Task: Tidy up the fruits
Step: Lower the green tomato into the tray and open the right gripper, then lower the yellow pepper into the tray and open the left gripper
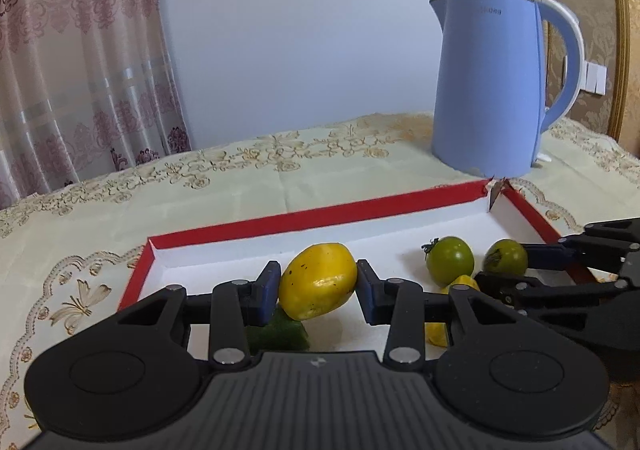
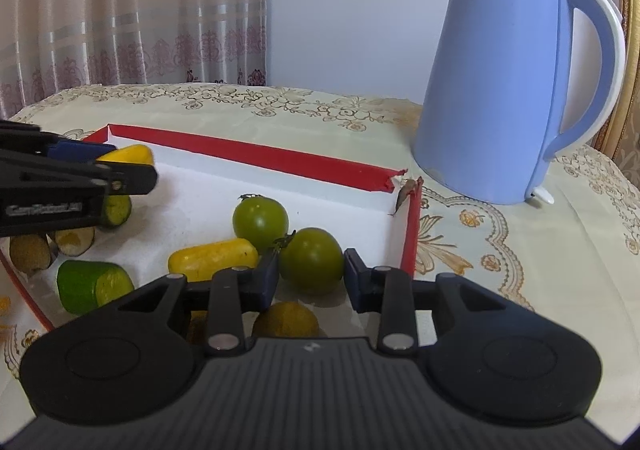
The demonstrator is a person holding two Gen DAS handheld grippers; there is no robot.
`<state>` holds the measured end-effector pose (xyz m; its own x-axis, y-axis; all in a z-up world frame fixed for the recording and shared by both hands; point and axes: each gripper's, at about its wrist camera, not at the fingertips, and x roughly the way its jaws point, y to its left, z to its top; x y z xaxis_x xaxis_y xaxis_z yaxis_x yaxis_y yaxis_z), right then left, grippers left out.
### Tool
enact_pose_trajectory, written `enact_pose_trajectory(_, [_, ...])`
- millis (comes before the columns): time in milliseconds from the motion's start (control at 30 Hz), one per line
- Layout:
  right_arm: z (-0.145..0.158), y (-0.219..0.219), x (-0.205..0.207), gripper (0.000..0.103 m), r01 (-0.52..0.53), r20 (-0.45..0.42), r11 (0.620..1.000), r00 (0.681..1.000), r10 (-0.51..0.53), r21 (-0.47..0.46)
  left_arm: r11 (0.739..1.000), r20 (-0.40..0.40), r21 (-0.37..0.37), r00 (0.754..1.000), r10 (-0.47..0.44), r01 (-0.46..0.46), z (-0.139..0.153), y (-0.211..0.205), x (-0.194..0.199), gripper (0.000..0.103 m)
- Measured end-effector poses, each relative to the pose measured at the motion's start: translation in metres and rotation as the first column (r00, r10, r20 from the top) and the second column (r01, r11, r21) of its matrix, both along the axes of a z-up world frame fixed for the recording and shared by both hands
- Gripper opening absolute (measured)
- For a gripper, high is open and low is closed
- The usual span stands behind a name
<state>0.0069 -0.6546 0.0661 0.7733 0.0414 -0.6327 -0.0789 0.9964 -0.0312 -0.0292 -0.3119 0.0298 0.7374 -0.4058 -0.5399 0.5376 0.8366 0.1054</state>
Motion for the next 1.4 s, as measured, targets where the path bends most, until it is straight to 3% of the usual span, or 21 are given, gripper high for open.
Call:
enact_pose_trajectory(267, [0.002,0.001,-0.006,0.035,0.0,0.023,1.0,1.0,0.0,0.011,1.0,-0.005,0.021,1.0,0.004,-0.004,-0.007,-0.006,0.002,0.039])
enact_pose_trajectory(400, [0.013,-0.006,-0.026,0.064,0.035,0.112,0.998,0.993,-0.041,0.058,1.0,0.0,0.028,1.0,0.005,-0.005,-0.009,-0.008,0.003,0.039])
enact_pose_trajectory(533, [0.027,-0.024,-0.052,0.077,0.065,0.204,0.98,0.974,-0.103,0.187,0.999,0.004,0.036,1.0,0.002,-0.002,-0.01,-0.012,0.002,0.039])
enact_pose_trajectory(633, [0.031,-0.044,-0.073,0.097,0.119,0.283,0.943,0.936,-0.211,0.31,0.999,0.003,0.042,1.0,0.001,-0.001,-0.01,-0.014,0.002,0.039])
enact_pose_trajectory(733, [0.027,-0.064,-0.086,0.103,0.169,0.307,0.894,0.899,-0.312,0.414,0.999,-0.002,0.046,1.0,0.0,0.0,-0.009,-0.017,0.003,0.039])
enact_pose_trajectory(800, [0.019,-0.075,-0.081,0.103,0.204,0.26,0.867,0.901,-0.348,0.455,0.999,-0.011,0.044,1.0,-0.001,0.002,-0.009,-0.019,0.003,0.039])
enact_pose_trajectory(900, [0.011,-0.081,-0.071,0.103,0.239,0.186,0.854,0.915,-0.357,0.462,0.999,-0.013,0.042,1.0,-0.009,0.009,-0.004,-0.019,0.006,0.039])
enact_pose_trajectory(1133, [0.003,-0.082,-0.065,0.103,0.252,0.125,0.849,0.931,-0.344,0.464,0.998,-0.032,0.063,0.999,0.013,-0.011,0.002,-0.006,0.021,0.039])
enact_pose_trajectory(1400, [-0.002,-0.076,-0.063,0.103,0.247,0.077,0.853,0.946,-0.316,0.46,0.993,-0.041,0.1,0.998,-0.055,0.059,-0.005,-0.013,0.001,0.039])
